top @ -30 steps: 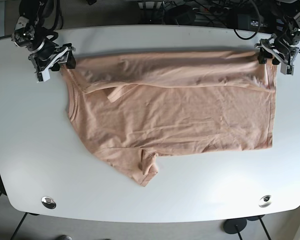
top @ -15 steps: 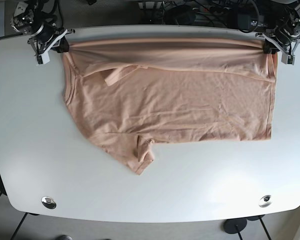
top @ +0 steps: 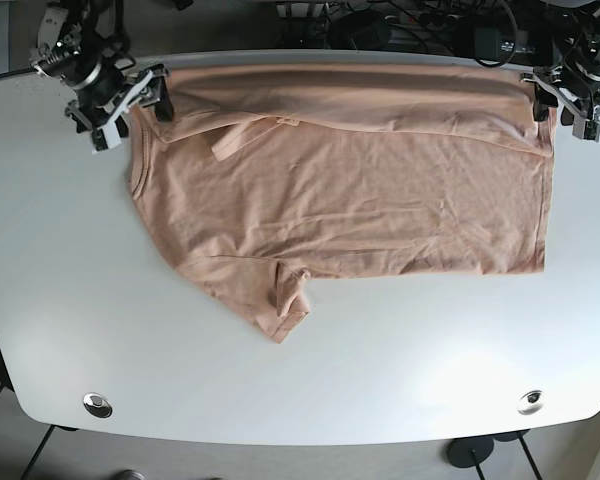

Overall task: Fold the T-shirt properly
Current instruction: 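Release and regrasp the shirt's hem corners with both grippers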

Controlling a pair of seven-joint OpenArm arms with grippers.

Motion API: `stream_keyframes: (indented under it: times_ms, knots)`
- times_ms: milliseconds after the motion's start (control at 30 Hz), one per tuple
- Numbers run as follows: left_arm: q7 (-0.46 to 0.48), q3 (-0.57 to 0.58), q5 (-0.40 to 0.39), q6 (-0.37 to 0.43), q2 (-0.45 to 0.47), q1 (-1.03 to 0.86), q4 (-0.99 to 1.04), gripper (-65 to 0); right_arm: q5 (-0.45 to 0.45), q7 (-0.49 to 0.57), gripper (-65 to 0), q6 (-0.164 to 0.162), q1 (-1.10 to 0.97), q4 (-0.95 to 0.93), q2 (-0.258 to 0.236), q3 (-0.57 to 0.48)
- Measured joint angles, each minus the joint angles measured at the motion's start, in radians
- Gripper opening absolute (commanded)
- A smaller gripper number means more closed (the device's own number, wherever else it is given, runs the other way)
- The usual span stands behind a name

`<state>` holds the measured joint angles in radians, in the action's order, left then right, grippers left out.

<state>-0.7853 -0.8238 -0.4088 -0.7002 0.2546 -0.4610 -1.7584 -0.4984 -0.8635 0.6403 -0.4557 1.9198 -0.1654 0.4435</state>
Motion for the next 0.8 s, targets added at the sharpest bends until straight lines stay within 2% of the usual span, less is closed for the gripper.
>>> stream_keyframes:
  times_ms: [200, 233, 267, 333, 500, 567, 600, 733, 767, 800]
  knots:
    - [-0.005, 0.018, 0.005, 0.0, 0.001, 0.023, -0.011, -36.4, 0.005, -0.026, -15.1, -0.01, 0.09, -0.059, 0.002, -0.22]
    - [-0.01, 0.026, 0.006, 0.0, 0.0, 0.021, -0.01, -36.4, 0.005, -0.032, -15.1, -0.018, 0.102, -0.07, 0.003, -0.249]
    - [-0.008, 0.029, 0.003, 0.0, 0.0, 0.023, -0.01, -36.4, 0.0, -0.031, -15.1, -0.04, 0.111, -0.08, 0.008, -0.271]
    - [0.001, 0.029, 0.003, 0.0, 0.001, 0.026, -0.011, -36.4, 0.007, -0.031, -15.1, -0.065, 0.124, -0.105, 0.039, -0.279]
    - [-0.003, 0.032, 0.003, 0.0, 0.0, 0.021, -0.011, -36.4, -0.002, -0.029, -15.5, -0.072, 0.157, -0.183, 0.05, -0.279]
    - [-0.003, 0.032, 0.004, 0.0, -0.002, 0.021, -0.01, -36.4, -0.002, -0.026, -23.0, -0.071, 0.171, -0.196, 0.05, -0.279]
    - [-0.003, 0.032, 0.004, 0.0, -0.001, 0.021, -0.01, -36.4, 0.001, -0.027, -32.5, -0.071, 0.175, -0.201, 0.05, -0.279]
    - [-0.003, 0.032, 0.004, 0.0, -0.002, 0.023, -0.01, -36.4, 0.008, -0.033, -60.4, -0.071, 0.188, -0.204, 0.05, -0.282]
    - [-0.003, 0.032, 0.004, 0.0, -0.001, 0.024, -0.01, -36.4, 0.005, -0.032, -63.6, -0.071, 0.193, -0.205, 0.05, -0.282]
    - [-0.003, 0.032, 0.004, 0.0, -0.002, 0.024, -0.01, -36.4, 0.005, -0.031, -62.9, -0.071, 0.197, -0.203, 0.051, -0.282]
